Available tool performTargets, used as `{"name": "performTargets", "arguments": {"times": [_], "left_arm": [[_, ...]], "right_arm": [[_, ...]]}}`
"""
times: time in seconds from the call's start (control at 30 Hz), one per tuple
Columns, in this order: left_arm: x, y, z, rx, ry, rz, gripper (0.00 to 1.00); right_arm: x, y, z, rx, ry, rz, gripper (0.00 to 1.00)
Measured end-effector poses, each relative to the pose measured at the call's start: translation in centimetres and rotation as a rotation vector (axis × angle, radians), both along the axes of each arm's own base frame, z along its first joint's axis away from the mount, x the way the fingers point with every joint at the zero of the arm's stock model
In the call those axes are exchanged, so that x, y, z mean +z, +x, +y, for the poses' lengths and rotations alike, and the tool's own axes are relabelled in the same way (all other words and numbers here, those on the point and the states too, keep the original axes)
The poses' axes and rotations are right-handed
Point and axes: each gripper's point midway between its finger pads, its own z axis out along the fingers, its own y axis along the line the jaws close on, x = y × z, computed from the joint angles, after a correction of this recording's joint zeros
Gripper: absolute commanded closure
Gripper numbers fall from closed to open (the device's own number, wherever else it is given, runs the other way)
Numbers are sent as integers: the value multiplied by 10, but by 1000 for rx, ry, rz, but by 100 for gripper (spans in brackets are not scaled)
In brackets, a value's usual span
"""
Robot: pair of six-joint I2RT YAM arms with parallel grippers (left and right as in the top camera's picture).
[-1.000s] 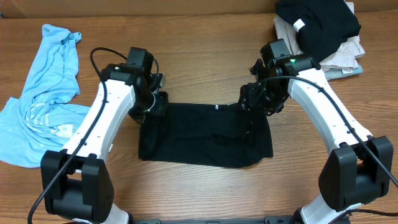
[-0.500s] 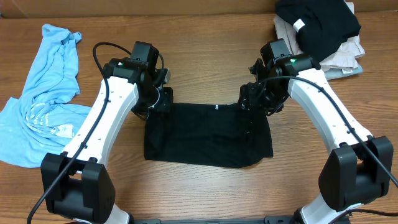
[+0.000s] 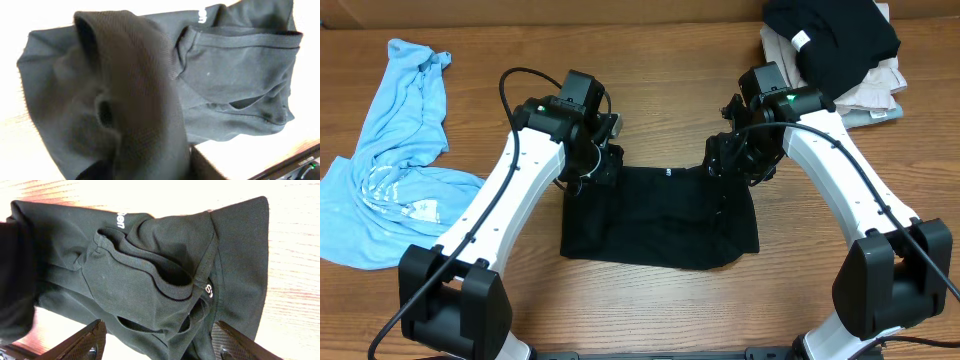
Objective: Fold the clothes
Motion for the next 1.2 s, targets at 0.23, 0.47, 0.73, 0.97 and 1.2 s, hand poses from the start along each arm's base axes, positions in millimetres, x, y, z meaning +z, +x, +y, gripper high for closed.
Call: {"name": "performTargets", "arguments": {"times": [0.23, 0.47, 0.73, 0.97, 1.2], "left_arm": [[2, 3, -7, -10, -23, -17, 0], [-3, -1, 8, -48, 66, -20, 9], [-30, -9, 45, -69, 269, -14, 87], [-76, -28, 60, -63, 325, 28, 96], [-94, -38, 70, -34, 369, 46, 96]], "right_arm": [[0, 0, 0, 0, 0, -1, 28], [0, 0, 0, 0, 0, -1, 28], [0, 0, 0, 0, 0, 0, 28], [0, 0, 0, 0, 0, -1, 28], [0, 0, 0, 0, 0, -1, 28]]}}
